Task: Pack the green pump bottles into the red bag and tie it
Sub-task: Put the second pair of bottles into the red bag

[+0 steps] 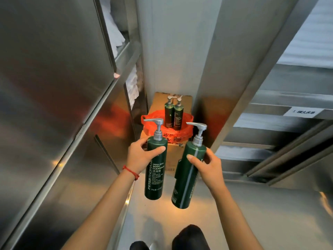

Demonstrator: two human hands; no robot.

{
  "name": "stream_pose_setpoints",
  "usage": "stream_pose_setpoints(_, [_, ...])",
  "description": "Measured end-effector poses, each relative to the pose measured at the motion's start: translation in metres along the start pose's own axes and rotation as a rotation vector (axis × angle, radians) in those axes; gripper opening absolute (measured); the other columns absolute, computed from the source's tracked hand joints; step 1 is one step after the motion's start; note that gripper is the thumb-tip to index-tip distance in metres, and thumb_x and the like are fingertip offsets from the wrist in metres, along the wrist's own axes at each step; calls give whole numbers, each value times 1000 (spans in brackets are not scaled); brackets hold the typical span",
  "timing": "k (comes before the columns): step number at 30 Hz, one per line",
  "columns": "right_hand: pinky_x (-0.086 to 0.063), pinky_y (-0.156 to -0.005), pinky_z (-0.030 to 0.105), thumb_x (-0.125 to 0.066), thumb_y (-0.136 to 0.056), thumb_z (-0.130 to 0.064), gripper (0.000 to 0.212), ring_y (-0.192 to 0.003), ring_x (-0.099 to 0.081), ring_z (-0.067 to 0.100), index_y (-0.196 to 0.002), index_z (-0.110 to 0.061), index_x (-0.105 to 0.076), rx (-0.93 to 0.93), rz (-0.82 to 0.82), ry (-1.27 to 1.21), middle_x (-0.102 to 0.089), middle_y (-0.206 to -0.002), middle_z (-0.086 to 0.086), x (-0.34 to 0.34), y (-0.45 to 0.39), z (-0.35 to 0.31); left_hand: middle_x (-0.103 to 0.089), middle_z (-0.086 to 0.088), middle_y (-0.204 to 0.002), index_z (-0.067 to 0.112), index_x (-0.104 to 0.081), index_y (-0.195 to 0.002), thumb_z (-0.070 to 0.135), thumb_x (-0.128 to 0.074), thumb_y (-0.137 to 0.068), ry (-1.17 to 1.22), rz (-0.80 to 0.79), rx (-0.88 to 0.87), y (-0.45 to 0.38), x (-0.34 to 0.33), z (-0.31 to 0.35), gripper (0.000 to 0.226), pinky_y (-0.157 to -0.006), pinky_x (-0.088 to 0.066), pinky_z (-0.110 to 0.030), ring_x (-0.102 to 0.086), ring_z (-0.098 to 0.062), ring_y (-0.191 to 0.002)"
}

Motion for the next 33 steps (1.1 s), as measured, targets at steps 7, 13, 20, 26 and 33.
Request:
stream_pose_setpoints(7, [-47,-69,6,-78,-68,-23,34,-85,-61,-8,-94,-37,-59,17,19,48,-67,-94,-16,-8,-110,8,-69,10,-91,38,-66,-89,20,-83,-59,-4,37,38,-107,-14,-27,39,-72,-48,-19,-63,-6,-86])
stream_pose_setpoints(13, [-46,-78,18,-81,-63,-27,48,-90,-59,-10,-104,-33,-57,18,8,102,-65,-100,-18,-17,-199,11,-70,-1,-98,24,-66,-103,18,-84,-57,5,63,89,-185,-24,-42,50,-78,-51,-27,-64,-8,-87])
stream_pose_setpoints(20, [-44,-78,6,-83,-62,-22,56,-96,-59,-8,-108,-34,-53,3,31,165,-64,-106,-12,-36,-264,29,-66,12,-95,40,-61,-96,12,-83,-57,-7,56,90,-256,-28,-55,53,-71,-49,-8,-63,5,-85])
stream_pose_setpoints(26, [-39,-76,0,-82,-64,-18,60,-94,-58,0,-115,-17,-51,-57,161,210,-62,-108,-3,-57,-296,55,-63,8,-91,39,-56,-91,2,-82,-57,-11,-1,152,-310,-28,-91,57,-68,-45,-3,-60,9,-81])
stream_pose_setpoints(33, [-37,-80,0,-82,-65,-19,61,-100,-57,6,-117,-20,-49,-101,221,221,-60,-112,0,-85,-323,84,-61,-2,-101,34,-54,-94,-8,-78,-59,33,-3,217,-349,-35,-131,60,-79,-48,-11,-59,-2,-89])
Point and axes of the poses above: each hand's wrist, its own y-axis away from the middle knuckle, its own x-axis out of the back of the hand, z = x × y, the point moved 4 cm from there along -y, towards the middle knuckle
